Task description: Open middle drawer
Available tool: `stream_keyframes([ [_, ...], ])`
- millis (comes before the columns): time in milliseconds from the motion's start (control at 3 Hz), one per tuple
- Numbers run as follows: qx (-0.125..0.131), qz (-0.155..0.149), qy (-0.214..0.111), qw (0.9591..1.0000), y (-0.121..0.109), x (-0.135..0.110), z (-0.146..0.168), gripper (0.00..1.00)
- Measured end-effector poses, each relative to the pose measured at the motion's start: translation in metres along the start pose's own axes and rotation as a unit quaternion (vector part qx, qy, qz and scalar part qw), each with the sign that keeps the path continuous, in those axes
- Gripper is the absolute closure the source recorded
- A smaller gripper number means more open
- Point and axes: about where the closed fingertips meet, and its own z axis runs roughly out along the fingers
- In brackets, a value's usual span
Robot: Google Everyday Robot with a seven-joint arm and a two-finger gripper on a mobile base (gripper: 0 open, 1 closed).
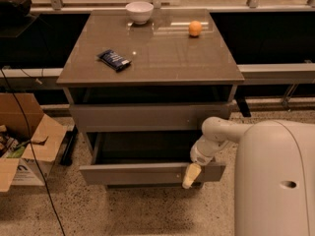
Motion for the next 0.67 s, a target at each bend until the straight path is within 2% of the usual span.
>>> stream_keyframes([
  [333, -0.045, -0.029, 0.066, 0.9964, 0.0248, 0.0185, 0.0099, 0.17],
  [667, -0.059, -0.033, 0.084, 0.9941, 0.0336, 0.0263, 0.0102, 0.41],
])
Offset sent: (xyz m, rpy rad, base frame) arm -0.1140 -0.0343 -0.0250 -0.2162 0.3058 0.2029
